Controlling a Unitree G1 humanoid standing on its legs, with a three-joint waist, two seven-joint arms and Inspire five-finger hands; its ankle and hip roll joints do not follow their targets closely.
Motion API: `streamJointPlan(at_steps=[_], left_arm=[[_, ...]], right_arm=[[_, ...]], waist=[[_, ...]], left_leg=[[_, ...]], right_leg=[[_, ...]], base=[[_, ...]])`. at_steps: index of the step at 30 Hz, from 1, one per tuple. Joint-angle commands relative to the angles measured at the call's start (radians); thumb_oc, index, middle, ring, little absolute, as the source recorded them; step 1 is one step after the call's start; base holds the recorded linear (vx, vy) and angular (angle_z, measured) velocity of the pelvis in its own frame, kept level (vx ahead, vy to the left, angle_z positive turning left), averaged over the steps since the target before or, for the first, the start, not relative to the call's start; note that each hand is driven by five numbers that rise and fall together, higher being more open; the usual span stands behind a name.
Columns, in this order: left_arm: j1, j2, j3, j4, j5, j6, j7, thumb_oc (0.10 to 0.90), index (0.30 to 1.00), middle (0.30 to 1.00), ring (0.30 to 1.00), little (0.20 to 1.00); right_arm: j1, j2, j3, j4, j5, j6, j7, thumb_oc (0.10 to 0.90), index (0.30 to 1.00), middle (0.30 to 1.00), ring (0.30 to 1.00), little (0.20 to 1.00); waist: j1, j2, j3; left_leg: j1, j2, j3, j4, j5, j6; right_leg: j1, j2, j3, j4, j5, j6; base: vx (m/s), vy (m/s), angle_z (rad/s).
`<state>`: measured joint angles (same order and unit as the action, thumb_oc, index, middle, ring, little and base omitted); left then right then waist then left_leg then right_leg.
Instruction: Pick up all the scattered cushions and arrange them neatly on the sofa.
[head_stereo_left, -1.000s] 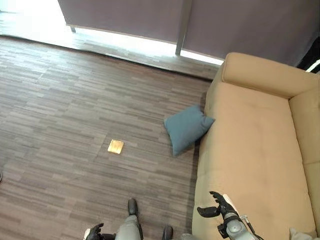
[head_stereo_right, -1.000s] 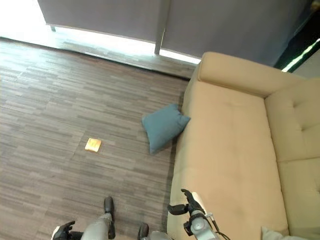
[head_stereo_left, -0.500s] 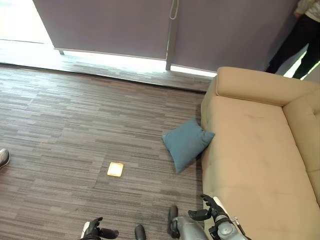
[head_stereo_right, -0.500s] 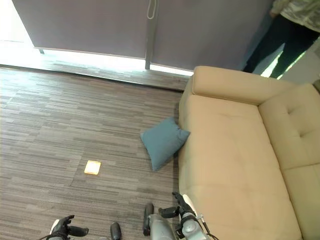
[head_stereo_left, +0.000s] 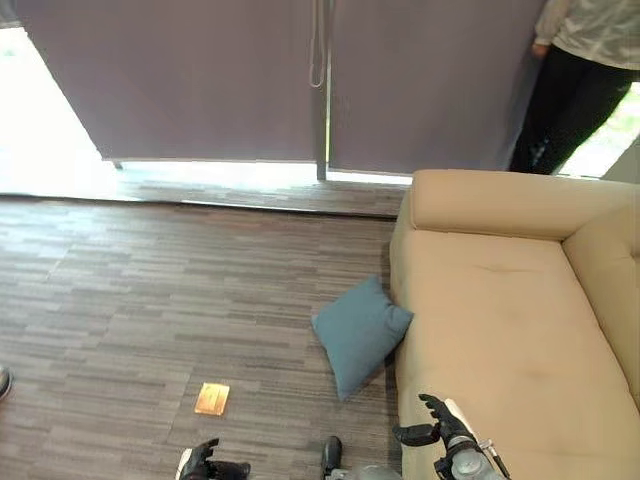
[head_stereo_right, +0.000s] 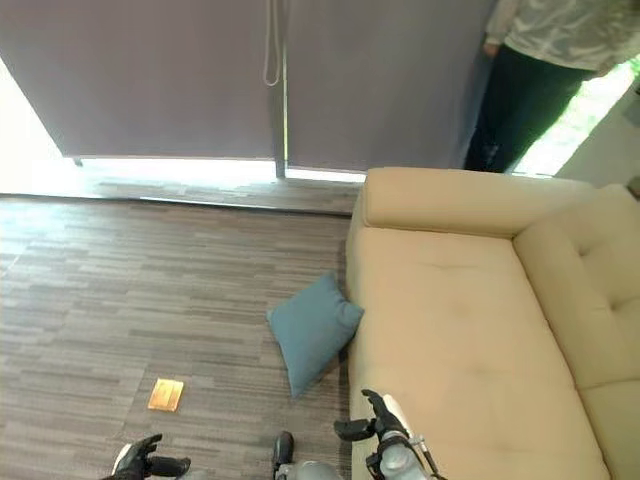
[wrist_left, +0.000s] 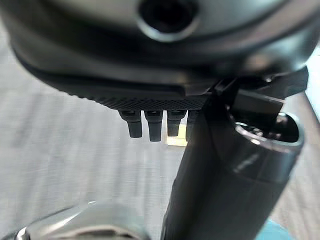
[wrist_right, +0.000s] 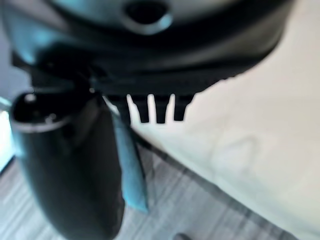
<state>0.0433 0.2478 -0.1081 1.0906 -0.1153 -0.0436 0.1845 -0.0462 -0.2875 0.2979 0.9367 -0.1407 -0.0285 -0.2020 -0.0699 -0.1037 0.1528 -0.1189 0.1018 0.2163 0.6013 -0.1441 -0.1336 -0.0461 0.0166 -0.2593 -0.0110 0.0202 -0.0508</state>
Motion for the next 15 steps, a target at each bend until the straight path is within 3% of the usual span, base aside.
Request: streamJointPlan(at_steps=[1, 2, 3, 4, 5, 6, 9, 15], left_arm=[[-0.002, 0.029, -0.02, -0.008, 0.033, -0.015, 0.011, 0.8, 0.9, 0.9, 0.9, 0.9], [-0.002, 0.029, -0.02, -0.008, 0.033, -0.015, 0.011, 0.8, 0.9, 0.9, 0.9, 0.9], [-0.004, 0.029, -0.022, -0.009, 0.032, -0.017, 0.013, 0.8, 0.9, 0.9, 0.9, 0.9], [-0.008, 0.022, -0.029, -0.001, 0.017, -0.024, 0.011, 0.8, 0.9, 0.9, 0.9, 0.9], [-0.008, 0.022, -0.029, 0.0, 0.016, -0.024, 0.011, 0.8, 0.9, 0.9, 0.9, 0.9], [-0.012, 0.014, -0.04, 0.001, 0.004, -0.028, 0.009, 0.8, 0.9, 0.9, 0.9, 0.9], [-0.008, 0.009, -0.041, 0.02, 0.014, -0.022, 0.005, 0.8, 0.9, 0.9, 0.9, 0.9], [-0.014, 0.027, -0.042, 0.046, 0.051, -0.014, 0.005, 0.8, 0.9, 0.9, 0.9, 0.9]], right_arm=[[-0.009, -0.049, -0.018, -0.045, 0.025, -0.022, -0.027, 0.8, 0.9, 0.9, 0.9, 0.9], [-0.009, -0.049, -0.018, -0.045, 0.025, -0.022, -0.027, 0.8, 0.9, 0.9, 0.9, 0.9], [-0.012, -0.051, -0.016, -0.046, 0.025, -0.023, -0.028, 0.8, 0.9, 0.9, 0.9, 0.9], [-0.019, -0.052, -0.01, -0.037, 0.024, -0.026, -0.029, 0.8, 0.9, 0.9, 0.9, 0.9], [-0.019, -0.052, -0.011, -0.037, 0.024, -0.026, -0.029, 0.8, 0.9, 0.9, 0.9, 0.9], [-0.023, -0.054, -0.009, -0.028, 0.02, -0.028, -0.03, 0.8, 0.9, 0.9, 0.9, 0.9], [-0.021, -0.051, -0.01, -0.019, 0.002, -0.025, -0.027, 0.8, 0.9, 0.9, 0.9, 0.9], [-0.019, -0.02, -0.011, -0.019, -0.005, -0.02, -0.018, 0.8, 0.9, 0.9, 0.9, 0.9]], waist=[[-0.012, -0.027, 0.025], [-0.013, -0.028, 0.025], [-0.007, -0.023, 0.028], [0.015, -0.008, 0.037], [0.013, -0.008, 0.035], [0.022, 0.001, 0.041], [0.025, 0.011, 0.029], [0.022, -0.004, 0.005]], left_leg=[[-0.025, -0.001, -0.024, -0.234, -0.005, 0.081], [-0.023, -0.003, -0.024, -0.237, -0.003, 0.081], [-0.039, 0.0, -0.061, -0.304, 0.035, 0.072], [-0.059, -0.012, -0.176, -0.436, 0.121, 0.048], [-0.06, -0.013, -0.177, -0.44, 0.125, 0.048], [-0.09, -0.015, -0.226, -0.492, 0.172, 0.036], [-0.052, -0.014, -0.219, -0.542, 0.162, 0.045], [-0.008, -0.081, -0.187, -0.501, 0.103, 0.105]], right_leg=[[0.049, -0.091, 0.033, 0.031, -0.103, 0.099], [0.05, -0.093, 0.032, 0.031, -0.103, 0.099], [0.056, -0.089, 0.044, 0.028, -0.109, 0.102], [0.078, -0.073, 0.077, 0.023, -0.126, 0.102], [0.076, -0.073, 0.076, 0.023, -0.125, 0.102], [0.093, -0.07, 0.09, 0.026, -0.136, 0.106], [0.097, -0.076, 0.095, 0.041, -0.152, 0.114], [0.06, -0.138, 0.155, 0.196, -0.161, 0.151]], base=[[0.12, 0.09, -0.15], [0.18, 0.148, -0.13], [0.22, 0.183, -0.24], [0.22, 0.183, -0.32], [0.28, 0.24, -0.44], [0.12, 0.115, -0.5], [0.19, 0.202, -0.44], [0.18, 0.254, -0.3]])
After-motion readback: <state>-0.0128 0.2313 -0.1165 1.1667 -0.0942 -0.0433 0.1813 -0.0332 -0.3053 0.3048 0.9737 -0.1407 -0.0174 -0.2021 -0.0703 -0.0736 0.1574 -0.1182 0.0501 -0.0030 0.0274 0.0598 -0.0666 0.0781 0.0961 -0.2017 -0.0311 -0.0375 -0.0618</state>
